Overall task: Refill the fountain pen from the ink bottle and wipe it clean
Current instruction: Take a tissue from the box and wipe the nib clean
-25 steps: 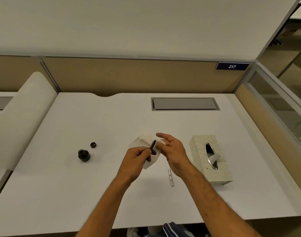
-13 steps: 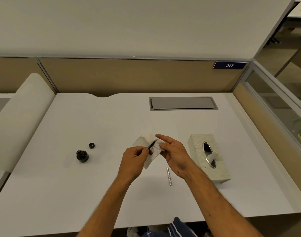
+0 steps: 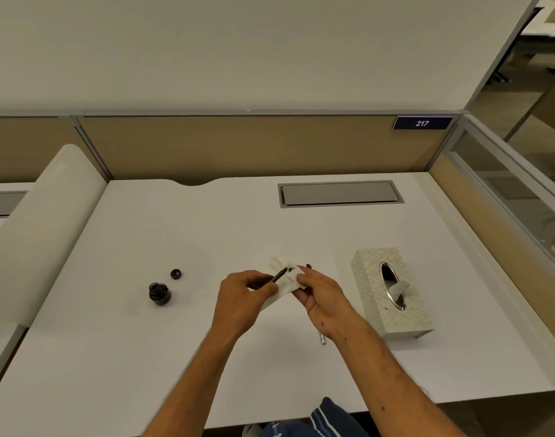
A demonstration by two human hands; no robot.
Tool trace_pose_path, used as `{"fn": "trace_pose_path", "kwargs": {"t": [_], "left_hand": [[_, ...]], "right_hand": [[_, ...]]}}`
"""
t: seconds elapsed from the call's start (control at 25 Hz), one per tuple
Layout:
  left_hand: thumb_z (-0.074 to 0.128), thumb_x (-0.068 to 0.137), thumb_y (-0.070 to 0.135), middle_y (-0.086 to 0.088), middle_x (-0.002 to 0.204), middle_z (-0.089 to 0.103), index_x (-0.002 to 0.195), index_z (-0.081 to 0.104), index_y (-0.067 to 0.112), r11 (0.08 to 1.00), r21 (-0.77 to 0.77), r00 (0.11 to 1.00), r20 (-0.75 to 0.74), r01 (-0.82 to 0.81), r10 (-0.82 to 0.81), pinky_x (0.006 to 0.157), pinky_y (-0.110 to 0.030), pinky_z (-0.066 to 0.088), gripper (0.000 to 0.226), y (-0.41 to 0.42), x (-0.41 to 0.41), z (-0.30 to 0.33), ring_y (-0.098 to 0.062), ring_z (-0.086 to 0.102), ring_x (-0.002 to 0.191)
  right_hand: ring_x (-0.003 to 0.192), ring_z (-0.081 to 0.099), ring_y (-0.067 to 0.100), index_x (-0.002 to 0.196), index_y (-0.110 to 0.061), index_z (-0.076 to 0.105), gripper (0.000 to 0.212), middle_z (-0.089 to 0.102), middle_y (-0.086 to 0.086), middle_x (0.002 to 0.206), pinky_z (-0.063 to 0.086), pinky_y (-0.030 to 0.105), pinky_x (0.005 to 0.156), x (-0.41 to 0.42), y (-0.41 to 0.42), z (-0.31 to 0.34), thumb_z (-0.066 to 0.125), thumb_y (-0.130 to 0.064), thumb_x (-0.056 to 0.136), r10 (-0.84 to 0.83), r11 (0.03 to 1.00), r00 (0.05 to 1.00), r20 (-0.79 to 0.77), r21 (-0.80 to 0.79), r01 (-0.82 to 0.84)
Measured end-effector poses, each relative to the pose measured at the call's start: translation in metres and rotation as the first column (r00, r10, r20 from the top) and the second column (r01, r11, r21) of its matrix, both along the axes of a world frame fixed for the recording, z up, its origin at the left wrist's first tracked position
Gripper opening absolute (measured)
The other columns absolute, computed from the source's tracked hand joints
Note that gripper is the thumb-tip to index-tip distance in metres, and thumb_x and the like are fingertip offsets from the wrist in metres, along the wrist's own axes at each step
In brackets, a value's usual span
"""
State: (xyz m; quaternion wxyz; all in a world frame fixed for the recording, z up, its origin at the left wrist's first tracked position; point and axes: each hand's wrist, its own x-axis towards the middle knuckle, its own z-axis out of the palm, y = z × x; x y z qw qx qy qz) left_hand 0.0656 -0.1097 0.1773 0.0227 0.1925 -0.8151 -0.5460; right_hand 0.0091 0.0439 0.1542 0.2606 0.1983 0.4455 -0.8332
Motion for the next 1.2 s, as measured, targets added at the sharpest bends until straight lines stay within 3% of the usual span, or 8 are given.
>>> {"fn": "trace_pose_path", "kwargs": {"t": [0.24,0.44,0.68,0.88,1.08,1.2], "left_hand": [[0.078,0.074,0.017,0.009,0.070,0.072,0.079,0.078,0.021,0.999,-0.033,0.999,0.000,-0.035,0.035,0.064,-0.020,0.049,0.005,-0.009,0.005,-0.004,-0.008,0.066,0.069],[0.078,0.072,0.016,0.009,0.068,0.068,0.075,0.075,0.018,0.993,-0.100,0.998,0.017,-0.064,0.066,0.060,-0.019,0.043,0.005,-0.016,0.013,-0.005,-0.008,0.062,0.065],[0.076,0.075,0.019,0.009,0.077,0.070,0.080,0.076,0.022,0.991,-0.127,0.999,-0.004,-0.044,0.043,0.065,-0.019,0.043,0.005,-0.025,0.017,-0.008,-0.009,0.064,0.077],[0.076,0.078,0.019,0.006,0.078,0.072,0.084,0.077,0.022,0.996,-0.062,0.996,-0.059,-0.068,0.065,0.071,-0.014,0.039,0.007,-0.031,0.021,-0.003,-0.010,0.065,0.081],[0.077,0.078,0.019,0.006,0.078,0.072,0.085,0.077,0.020,0.996,-0.063,0.996,-0.066,-0.057,0.053,0.072,-0.012,0.038,0.007,-0.033,0.025,0.001,-0.010,0.066,0.082],[0.078,0.078,0.020,0.005,0.079,0.072,0.088,0.078,0.019,0.997,-0.072,0.996,-0.078,-0.041,0.035,0.073,-0.012,0.038,0.010,-0.031,0.025,0.002,-0.011,0.066,0.083]], "right_hand": [[0.115,0.068,0.030,0.123,0.000,0.065,0.028,0.071,0.018,0.122,0.053,0.044,0.101,0.010,-0.022,0.006,0.049,-0.010,0.103,0.092,0.993,0.996,-0.021,-0.078,-0.093],[0.110,0.070,0.031,0.118,0.001,0.066,0.025,0.073,0.019,0.117,0.055,0.042,0.097,0.016,-0.024,0.010,0.049,-0.009,0.102,0.102,0.991,0.995,-0.007,-0.082,-0.102],[0.108,0.071,0.032,0.119,0.001,0.065,0.025,0.072,0.021,0.117,0.060,0.041,0.090,0.014,-0.017,0.006,0.049,-0.008,0.102,0.070,0.991,0.997,0.018,-0.115,-0.067],[0.088,0.074,0.025,0.112,-0.001,0.065,0.019,0.073,0.018,0.110,0.063,0.032,0.073,0.012,-0.014,-0.006,0.053,0.002,0.098,-0.011,0.995,0.999,-0.053,0.095,0.016],[0.089,0.071,0.027,0.099,0.008,0.070,0.016,0.072,0.017,0.095,0.059,0.040,0.091,0.013,-0.010,-0.013,0.058,0.002,0.091,0.021,0.971,0.991,-0.131,0.237,0.010],[0.092,0.072,0.026,0.094,0.004,0.075,0.013,0.077,0.014,0.096,0.059,0.033,0.087,0.015,-0.011,-0.010,0.066,-0.003,0.089,0.153,0.929,0.964,-0.217,0.365,-0.065]]}}
